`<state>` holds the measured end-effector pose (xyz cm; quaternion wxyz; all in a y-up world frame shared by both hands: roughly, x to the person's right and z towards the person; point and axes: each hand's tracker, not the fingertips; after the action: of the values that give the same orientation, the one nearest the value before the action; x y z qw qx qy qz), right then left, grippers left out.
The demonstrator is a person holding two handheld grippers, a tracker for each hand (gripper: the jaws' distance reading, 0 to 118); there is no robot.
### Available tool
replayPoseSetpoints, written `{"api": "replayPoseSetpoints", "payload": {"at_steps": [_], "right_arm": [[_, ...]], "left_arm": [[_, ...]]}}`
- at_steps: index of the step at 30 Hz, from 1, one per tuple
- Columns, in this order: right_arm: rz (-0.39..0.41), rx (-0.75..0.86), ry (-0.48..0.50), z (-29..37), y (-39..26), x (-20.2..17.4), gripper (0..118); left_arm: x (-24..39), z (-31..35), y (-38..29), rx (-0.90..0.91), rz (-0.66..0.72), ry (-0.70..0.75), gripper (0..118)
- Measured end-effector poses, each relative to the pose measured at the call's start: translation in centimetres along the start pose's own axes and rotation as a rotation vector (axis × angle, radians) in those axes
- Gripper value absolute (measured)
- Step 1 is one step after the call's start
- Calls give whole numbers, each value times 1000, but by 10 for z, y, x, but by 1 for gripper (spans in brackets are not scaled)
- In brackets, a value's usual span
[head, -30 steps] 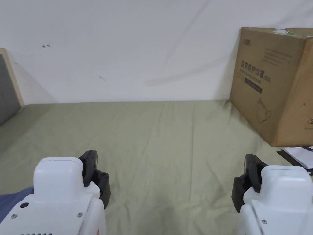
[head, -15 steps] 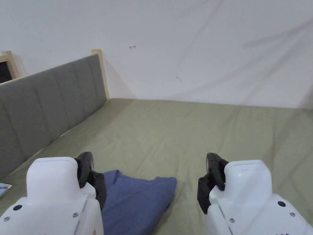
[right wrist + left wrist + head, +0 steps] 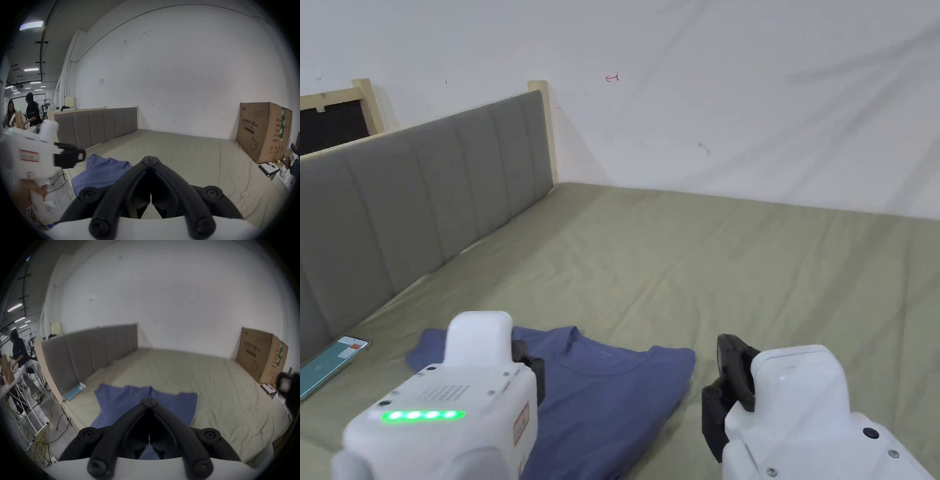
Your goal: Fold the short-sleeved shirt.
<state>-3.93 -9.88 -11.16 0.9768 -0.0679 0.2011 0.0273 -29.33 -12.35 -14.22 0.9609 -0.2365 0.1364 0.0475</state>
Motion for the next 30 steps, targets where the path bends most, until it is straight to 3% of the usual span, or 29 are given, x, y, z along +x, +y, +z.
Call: {"api": "replayPoseSetpoints", "payload": {"at_steps": [2,6,9,10,11,12,13,16,21,24,30], "right_arm": [[-2,-23,-13,-1,-3,4,0],[7,-46,-38,0,-6,11,0],[13,-76,-58,-3,-10,16,0],[13,-85,-60,-4,-12,17,0],[14,-95,-61,-6,-14,19,0],[19,-109,-64,-7,-16,20,0],[28,-120,-73,-9,-18,21,0],[31,-150,-80,-14,-23,24,0],[10,-176,-69,-18,-29,26,0],[15,-192,-62,-20,-31,26,0],[-7,-228,-57,-23,-37,29,0]], "left_arm": [[-3,-44,-11,-119,12,2,0],[-13,-118,-38,-355,166,-84,0],[0,-150,-56,-457,67,-30,4],[2,-157,-60,-504,61,-87,23],[4,-162,-63,-523,83,-173,70],[6,-168,-67,-535,112,-213,105],[6,-169,-73,-565,87,-206,118],[15,-171,-74,-481,18,-156,115],[27,-192,-79,-561,-116,-6,115],[27,-205,-89,-601,-54,9,115],[35,-208,-86,-628,-76,54,116]]}}
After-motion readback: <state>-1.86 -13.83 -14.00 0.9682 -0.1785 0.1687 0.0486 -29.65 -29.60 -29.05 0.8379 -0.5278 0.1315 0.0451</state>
